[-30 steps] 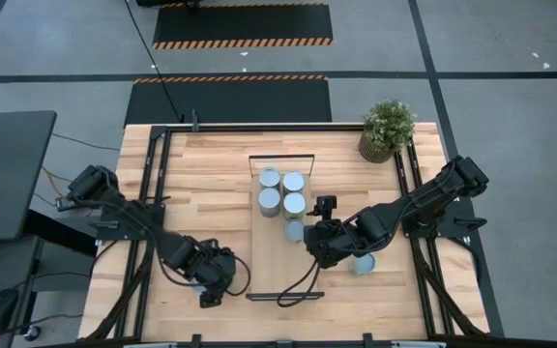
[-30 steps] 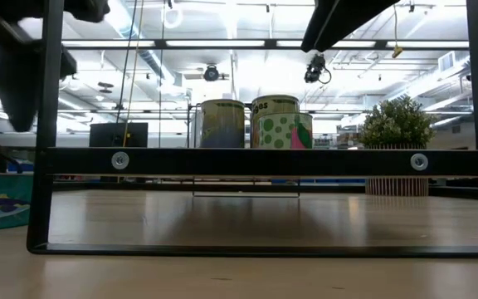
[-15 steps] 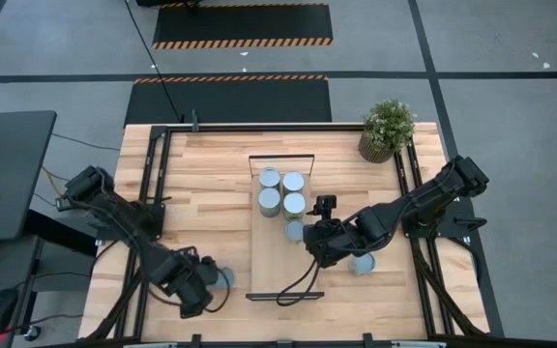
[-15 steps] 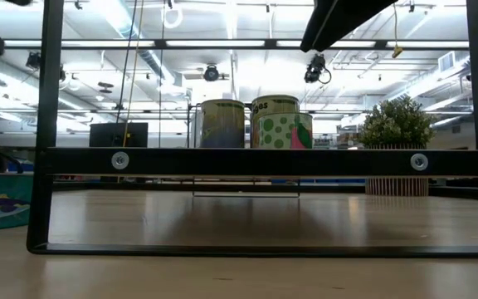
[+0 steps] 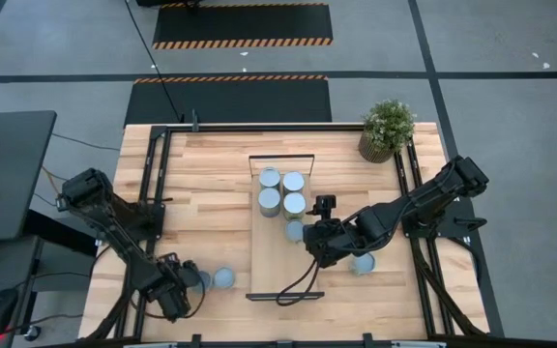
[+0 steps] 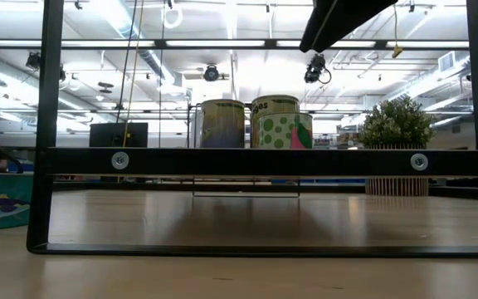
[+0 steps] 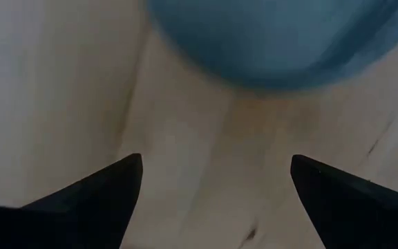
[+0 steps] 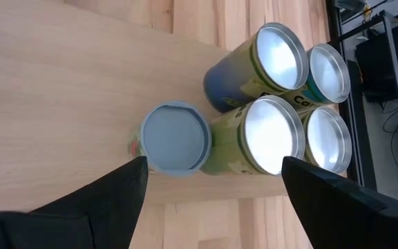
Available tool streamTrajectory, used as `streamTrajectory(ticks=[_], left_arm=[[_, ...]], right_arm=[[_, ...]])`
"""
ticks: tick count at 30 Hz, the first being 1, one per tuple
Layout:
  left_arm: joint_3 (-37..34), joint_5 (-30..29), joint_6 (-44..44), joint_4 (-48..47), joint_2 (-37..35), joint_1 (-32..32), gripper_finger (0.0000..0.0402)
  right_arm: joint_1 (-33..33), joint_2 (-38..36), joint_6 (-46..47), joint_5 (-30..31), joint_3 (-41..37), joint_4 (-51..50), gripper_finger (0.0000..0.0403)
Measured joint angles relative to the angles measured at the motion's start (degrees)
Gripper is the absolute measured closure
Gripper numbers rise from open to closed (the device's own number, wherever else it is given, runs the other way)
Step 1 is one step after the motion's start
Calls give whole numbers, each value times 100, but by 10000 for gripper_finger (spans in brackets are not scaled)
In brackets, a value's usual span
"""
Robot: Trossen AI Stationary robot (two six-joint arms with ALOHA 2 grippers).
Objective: Pick and place cans onto a shelf
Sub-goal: Put the canned tomato on the shelf
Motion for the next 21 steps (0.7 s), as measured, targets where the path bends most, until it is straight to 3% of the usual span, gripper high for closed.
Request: streamTrajectory(ticks=[5,12,21], left_arm=[[-50,-146,303,186,0,240,27],[-34,-967,718,528,11,287,27],[-31,-1321,924,1033,11,556,27]], right_arm=[[-36,0,-7,0,0,23,62],[-43,0,2,0,0,69,62],[-43,0,9,0,0,115,62]])
